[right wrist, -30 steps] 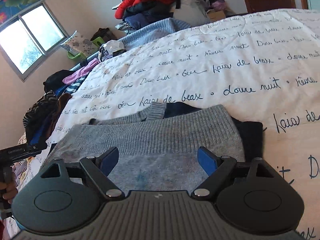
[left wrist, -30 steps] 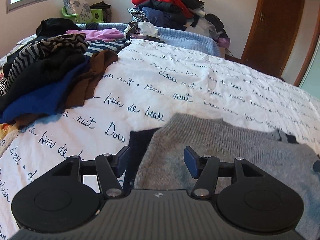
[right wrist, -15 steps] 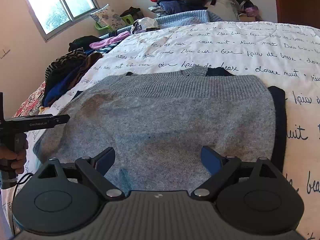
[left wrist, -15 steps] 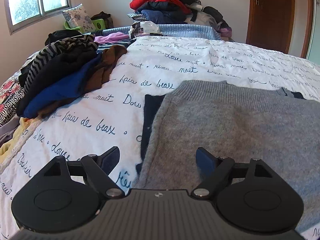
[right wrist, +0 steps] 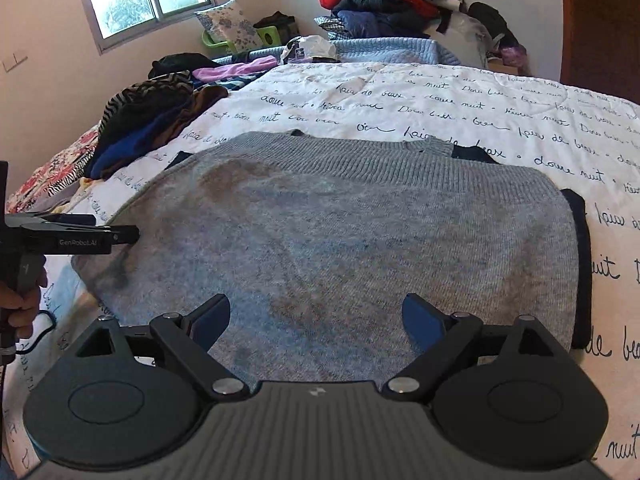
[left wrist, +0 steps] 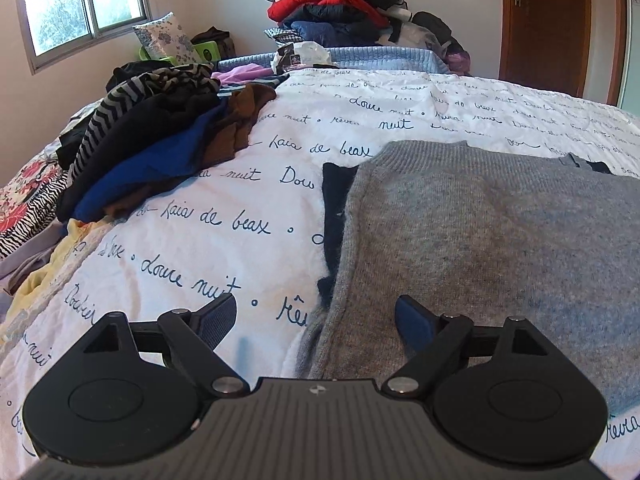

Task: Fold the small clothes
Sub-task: 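Withdraw both open tools from the folded sweater, then move the left tool to the sweater side edge while the right tool hovers over the sweater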

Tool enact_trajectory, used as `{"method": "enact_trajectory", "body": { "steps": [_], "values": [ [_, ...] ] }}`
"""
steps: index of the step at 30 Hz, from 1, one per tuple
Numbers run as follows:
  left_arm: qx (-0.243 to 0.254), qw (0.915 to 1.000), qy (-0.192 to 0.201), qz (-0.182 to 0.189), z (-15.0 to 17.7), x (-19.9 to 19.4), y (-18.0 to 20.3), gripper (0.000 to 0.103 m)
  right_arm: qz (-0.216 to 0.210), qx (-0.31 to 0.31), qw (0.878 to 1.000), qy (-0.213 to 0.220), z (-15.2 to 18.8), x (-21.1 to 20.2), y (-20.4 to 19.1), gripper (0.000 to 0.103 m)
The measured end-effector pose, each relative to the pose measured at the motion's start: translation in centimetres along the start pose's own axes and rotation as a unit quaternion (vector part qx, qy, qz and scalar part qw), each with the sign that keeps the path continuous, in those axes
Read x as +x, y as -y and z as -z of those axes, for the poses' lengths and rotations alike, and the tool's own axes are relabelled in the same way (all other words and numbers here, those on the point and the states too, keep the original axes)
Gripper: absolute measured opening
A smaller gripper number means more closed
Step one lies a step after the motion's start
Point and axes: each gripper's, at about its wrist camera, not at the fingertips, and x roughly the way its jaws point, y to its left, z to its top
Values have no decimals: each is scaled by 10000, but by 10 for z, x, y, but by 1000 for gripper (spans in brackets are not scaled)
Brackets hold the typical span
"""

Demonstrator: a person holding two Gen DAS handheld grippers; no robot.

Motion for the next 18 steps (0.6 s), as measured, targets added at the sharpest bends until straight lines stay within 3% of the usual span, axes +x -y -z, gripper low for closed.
{"method": "enact_trajectory", "body": {
  "steps": [10, 14, 18],
  "values": [
    [-103, 9999, 36, -89, -3, -4, -9, 86, -140, -549, 9978, 355, 5, -15, -47, 94],
    [-391, 9992, 73, 50, -12, -4, -23, 86, -689, -682, 9949, 265, 9, -9, -67, 94],
    [-594, 9977, 92, 302, -22, -5, -34, 86, -517, -1423, 9877, 397, 16, -2, -104, 94]
  ]
}}
